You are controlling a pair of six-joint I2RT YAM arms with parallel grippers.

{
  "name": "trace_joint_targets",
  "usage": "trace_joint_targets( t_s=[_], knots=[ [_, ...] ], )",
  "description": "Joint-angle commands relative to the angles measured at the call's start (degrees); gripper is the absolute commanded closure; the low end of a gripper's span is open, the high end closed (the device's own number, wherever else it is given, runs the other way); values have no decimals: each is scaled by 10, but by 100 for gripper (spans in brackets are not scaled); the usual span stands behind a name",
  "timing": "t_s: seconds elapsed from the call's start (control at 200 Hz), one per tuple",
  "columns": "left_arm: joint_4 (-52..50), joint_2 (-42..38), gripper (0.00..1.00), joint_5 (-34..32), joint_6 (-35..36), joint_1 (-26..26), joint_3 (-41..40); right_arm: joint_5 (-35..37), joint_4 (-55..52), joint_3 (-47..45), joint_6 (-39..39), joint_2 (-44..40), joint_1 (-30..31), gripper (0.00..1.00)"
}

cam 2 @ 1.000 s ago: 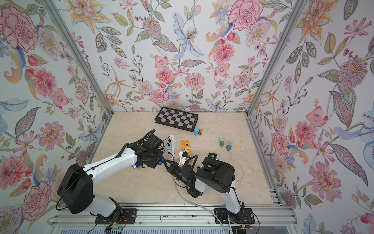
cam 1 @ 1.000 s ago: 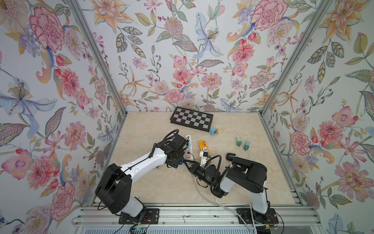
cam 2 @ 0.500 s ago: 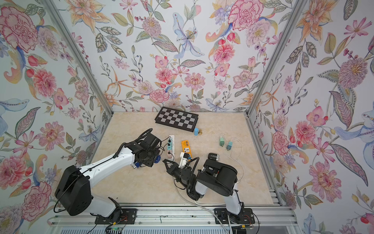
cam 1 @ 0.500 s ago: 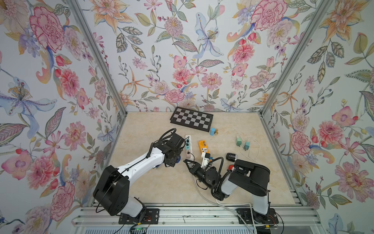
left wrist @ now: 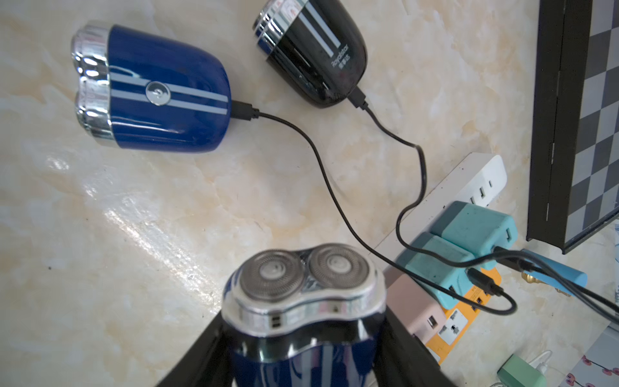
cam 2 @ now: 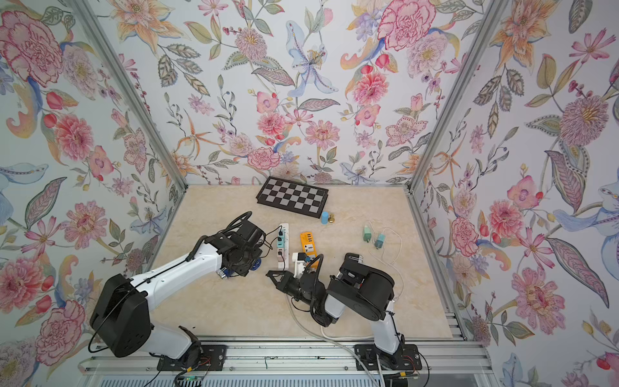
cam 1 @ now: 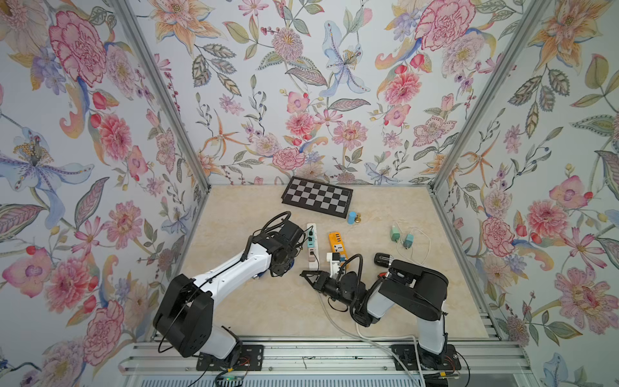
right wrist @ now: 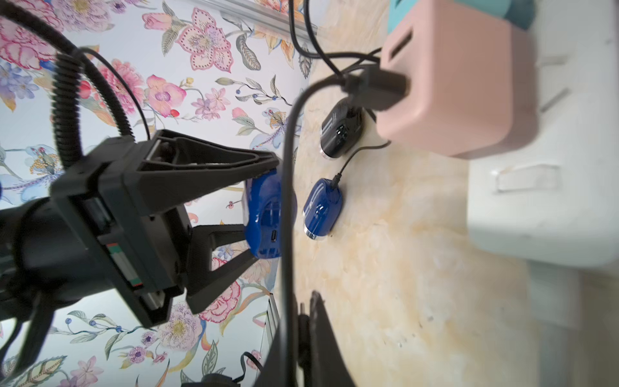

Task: Unplug the electric shaver
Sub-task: Place the charging cable at the center of the board, then place the electric shaver at the center of the board.

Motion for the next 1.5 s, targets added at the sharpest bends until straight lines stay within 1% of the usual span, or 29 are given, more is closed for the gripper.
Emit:
trace_joint_targets(
  t_s=[0.0, 0.02, 0.15, 0.22, 0.275, 0.295, 0.37, 0.425, 0.5, 0.54, 0.61, 0.665, 0.816, 0.866, 0.971, 1.076, 1.151, 1.171, 1.211, 1.266, 1.321, 1.336, 1.431, 1.496],
  knots=[
    [-24, -20, 81, -30, 34, 5, 5, -83, -78, 24, -22, 6, -5, 100],
    [-24, -22, 81, -28, 35, 5, 2, -92, -95, 28, -28, 3, -6, 100],
    [-7, -37, 81, -21, 43, 5, -21, -117, -153, 41, -70, -4, -10, 89],
    [-1, -41, 81, -19, 54, 5, -26, -139, -212, 63, -96, -9, -12, 85],
    [-4, -41, 81, -19, 64, 4, -22, -141, -225, 67, -113, -14, -9, 81],
    [-5, -40, 81, -19, 71, 5, -20, -140, -231, 68, -116, -16, -9, 78],
    [-10, -37, 80, -21, 92, 5, -11, -140, -260, 72, -138, -30, -8, 65],
    [-22, -33, 80, -23, 108, 5, -2, -142, -278, 72, -167, -47, -8, 59],
    [-33, -28, 80, -25, 128, 5, 7, -125, -323, 71, -206, -81, -3, 51],
    [-36, -29, 79, -24, 135, 5, 6, -120, -360, 79, -233, -100, 2, 50],
    [-28, -33, 79, -20, 152, 5, 1, -122, -460, 107, -283, -129, 5, 48],
    [-20, -35, 79, -16, 168, 4, 0, -114, -522, 119, -309, -151, 7, 47],
    [-22, -33, 80, -11, 208, 4, 11, -112, -635, 127, -360, -209, 10, 39],
    [-22, -32, 80, -10, 222, 4, 15, -99, -677, 130, -380, -229, 15, 38],
    [-23, -27, 80, -5, 256, 2, 28, -61, -724, 115, -394, -280, 20, 37],
    [-27, -18, 80, -5, 291, -7, 48, -14, -736, 71, -390, -366, 5, 37],
    [-27, -8, 81, 0, 314, -18, 64, 7, -757, 41, -391, -442, -23, 37],
    [-26, -3, 82, 3, 321, -21, 70, 13, -768, 35, -391, -463, -31, 35],
    [-28, 7, 82, 6, 332, -30, 83, 24, -793, 24, -393, -505, -54, 33],
    [-30, 24, 83, 9, 353, -48, 107, 26, -826, 9, -403, -564, -93, 33],
    [-36, 43, 83, 8, 379, -70, 138, 24, -866, -2, -413, -620, -142, 30],
    [-39, 65, 83, 7, 385, -77, 148, 22, -875, -4, -416, -636, -154, 30],
    [-68, 132, 84, -4, 438, -119, 223, 0, -924, -12, -438, -725, -260, 27],
    [-90, 182, 84, -9, 473, -144, 279, -24, -949, -9, -452, -767, -336, 25]
  ],
)
